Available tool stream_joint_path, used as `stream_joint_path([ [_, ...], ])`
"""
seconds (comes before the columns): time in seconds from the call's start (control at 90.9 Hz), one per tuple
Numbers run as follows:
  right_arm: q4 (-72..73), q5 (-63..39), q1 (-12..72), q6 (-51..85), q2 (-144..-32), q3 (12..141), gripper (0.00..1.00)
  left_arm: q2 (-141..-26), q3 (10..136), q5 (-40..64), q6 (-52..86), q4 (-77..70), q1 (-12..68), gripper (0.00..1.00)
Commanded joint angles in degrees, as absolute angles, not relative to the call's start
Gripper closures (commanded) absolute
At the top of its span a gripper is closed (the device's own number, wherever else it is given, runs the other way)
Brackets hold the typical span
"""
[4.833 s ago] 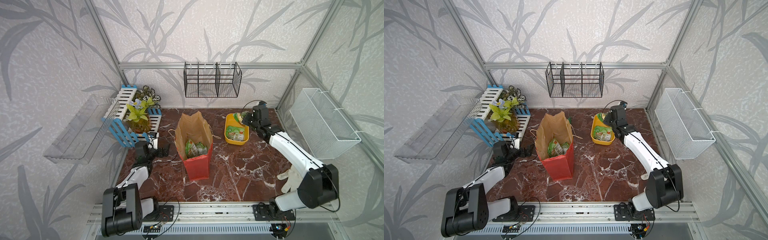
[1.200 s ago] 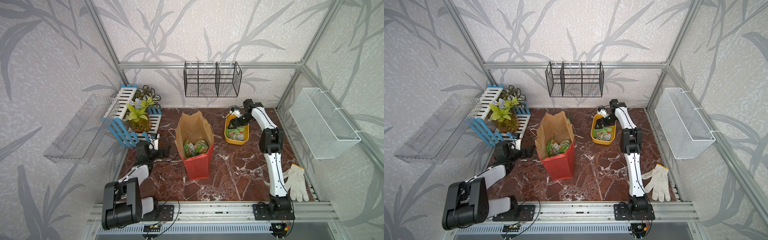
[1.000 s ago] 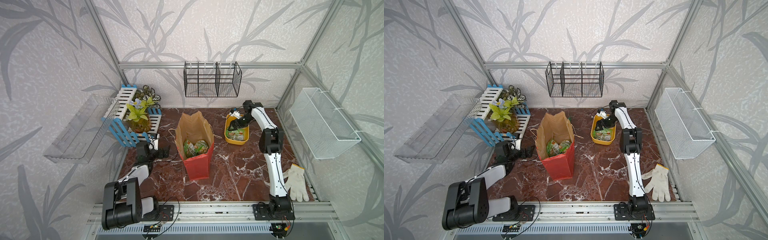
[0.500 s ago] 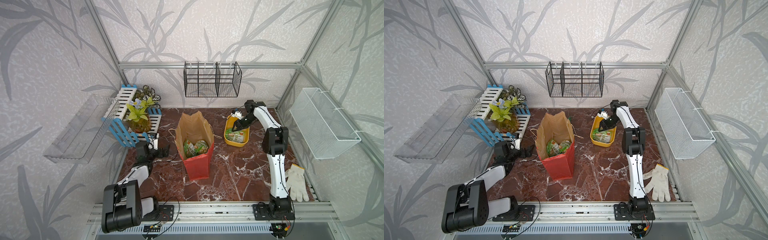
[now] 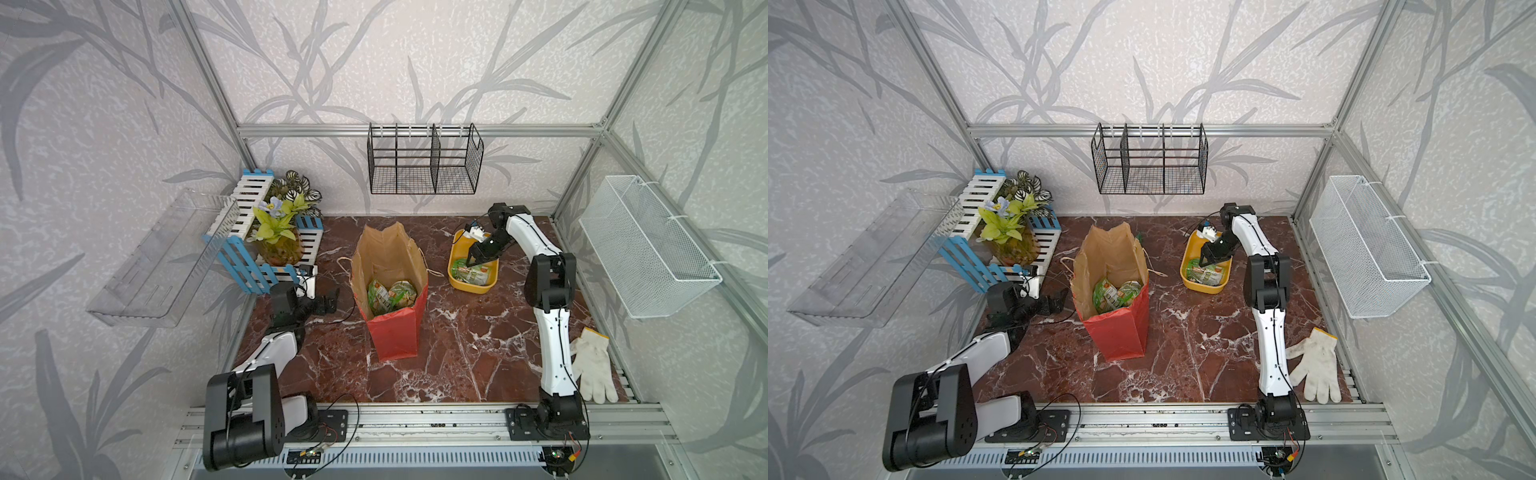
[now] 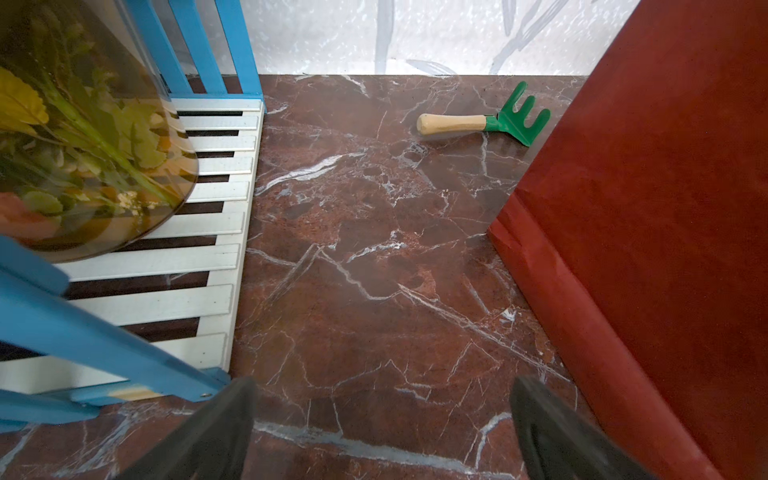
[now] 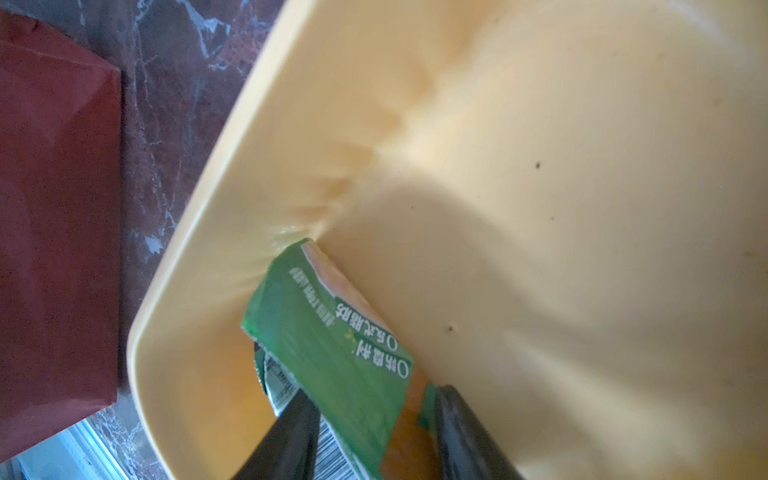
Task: Place the condiment packets inside the bag
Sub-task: Pick up the condiment packet from the storage box, then place the condiment packet in the paper bag.
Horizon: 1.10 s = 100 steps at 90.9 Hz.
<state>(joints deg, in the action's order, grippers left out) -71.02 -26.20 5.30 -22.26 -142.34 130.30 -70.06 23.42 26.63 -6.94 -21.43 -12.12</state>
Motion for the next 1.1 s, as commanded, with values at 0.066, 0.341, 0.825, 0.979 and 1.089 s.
stream_joint_path([
  [0.066,-70.6,-24.5,5.5,-21.5,-142.1,130.4,0.6,-69.1,23.7,26.5,-7.4,-21.6,-12.3,0.0],
  [0.341,-65.2,-22.8,5.4,-18.9,-137.1,128.6,1.0,-68.7,23.6,26.4,-7.4,-21.6,-12.3,0.0],
  [0.825,-45.9,-33.2,2.6,-4.3,-111.2,103.8,1.0,-68.0,23.0,27.4,-7.6,-21.9,-12.3,0.0],
  [0.979,-42.1,-32.4,2.0,3.3,-103.2,99.3,1.0,-67.7,22.9,27.7,-7.6,-22.0,-12.3,0.0],
  [1.089,-37.4,-32.0,2.0,8.6,-96.0,94.9,1.0,-67.5,22.7,27.9,-7.6,-22.0,-12.2,0.0],
])
